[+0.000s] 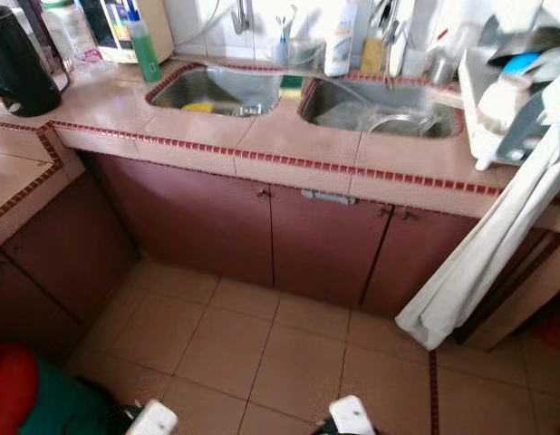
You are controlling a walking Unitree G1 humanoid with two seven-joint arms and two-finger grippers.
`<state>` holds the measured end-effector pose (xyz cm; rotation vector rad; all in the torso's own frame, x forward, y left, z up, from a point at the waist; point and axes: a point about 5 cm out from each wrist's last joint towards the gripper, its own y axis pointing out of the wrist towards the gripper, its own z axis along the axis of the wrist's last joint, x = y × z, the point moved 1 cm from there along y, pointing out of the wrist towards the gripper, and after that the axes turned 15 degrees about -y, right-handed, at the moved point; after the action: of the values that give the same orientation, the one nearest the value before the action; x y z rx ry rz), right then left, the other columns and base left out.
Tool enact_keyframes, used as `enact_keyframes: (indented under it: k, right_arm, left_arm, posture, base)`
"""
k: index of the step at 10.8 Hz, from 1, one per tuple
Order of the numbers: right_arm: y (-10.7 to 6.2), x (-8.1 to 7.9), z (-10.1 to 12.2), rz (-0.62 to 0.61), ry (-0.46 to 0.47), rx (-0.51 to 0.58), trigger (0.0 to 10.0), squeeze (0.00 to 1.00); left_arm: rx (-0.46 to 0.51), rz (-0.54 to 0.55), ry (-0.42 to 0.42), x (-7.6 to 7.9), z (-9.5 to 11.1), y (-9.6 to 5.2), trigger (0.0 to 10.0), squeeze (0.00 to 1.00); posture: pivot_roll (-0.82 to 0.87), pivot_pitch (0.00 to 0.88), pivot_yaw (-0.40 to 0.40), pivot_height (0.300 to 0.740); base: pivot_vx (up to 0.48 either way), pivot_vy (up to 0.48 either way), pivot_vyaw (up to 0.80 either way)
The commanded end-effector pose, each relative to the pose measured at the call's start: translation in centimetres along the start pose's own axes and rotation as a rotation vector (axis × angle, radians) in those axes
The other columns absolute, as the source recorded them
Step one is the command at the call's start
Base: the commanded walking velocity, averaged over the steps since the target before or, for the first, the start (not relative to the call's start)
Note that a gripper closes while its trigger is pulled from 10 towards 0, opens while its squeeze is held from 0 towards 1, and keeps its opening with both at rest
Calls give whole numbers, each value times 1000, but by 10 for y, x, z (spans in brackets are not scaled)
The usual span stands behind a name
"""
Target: Kitchen organization
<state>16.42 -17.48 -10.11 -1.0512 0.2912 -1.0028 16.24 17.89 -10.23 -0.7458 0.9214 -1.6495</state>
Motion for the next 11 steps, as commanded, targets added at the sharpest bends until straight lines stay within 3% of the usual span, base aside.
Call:
enact_keyframes:
  k: [1, 2, 5, 7, 9, 11]
  right_arm:
    - [-1, -8, -4, 40, -21, -8, 10000, 0]
    - [1, -1, 6, 41, -55, 42, 10000, 0]
    - [3, 0, 38, 97, -167, 201, 10000, 0]
    - [3, -4, 45, 133, -243, 253, 10000, 0]
    - [3, -4, 44, 124, -262, 242, 10000, 0]
    - [3, -7, 37, 121, -258, 215, 10000, 0]
  left_arm:
    - [27, 2, 20, -9, 8, -1, 10000, 0]
    - [92, 17, -66, -20, 20, -3, 10000, 0]
    - [168, 36, -193, -26, 16, -8, 10000, 0]
    - [179, 39, -166, -26, 8, -11, 10000, 0]
    - [153, 58, -222, -27, -6, -13, 10000, 0]
    - [137, 48, -216, -20, -12, -13, 10000, 0]
  posture:
    - [-149, 103, 66, 740]
    - [-123, 106, 40, 740]
    - [-67, 94, -15, 740]
    - [-44, 69, -32, 740]
    - [-44, 33, -33, 740]
    - [-44, 0, -36, 740]
  base:
    - [0, 0, 0]
    - [0, 0, 0]
    - [0, 0, 0]
    - [0, 0, 0]
    - [0, 0, 0]
    - [0, 0, 0]
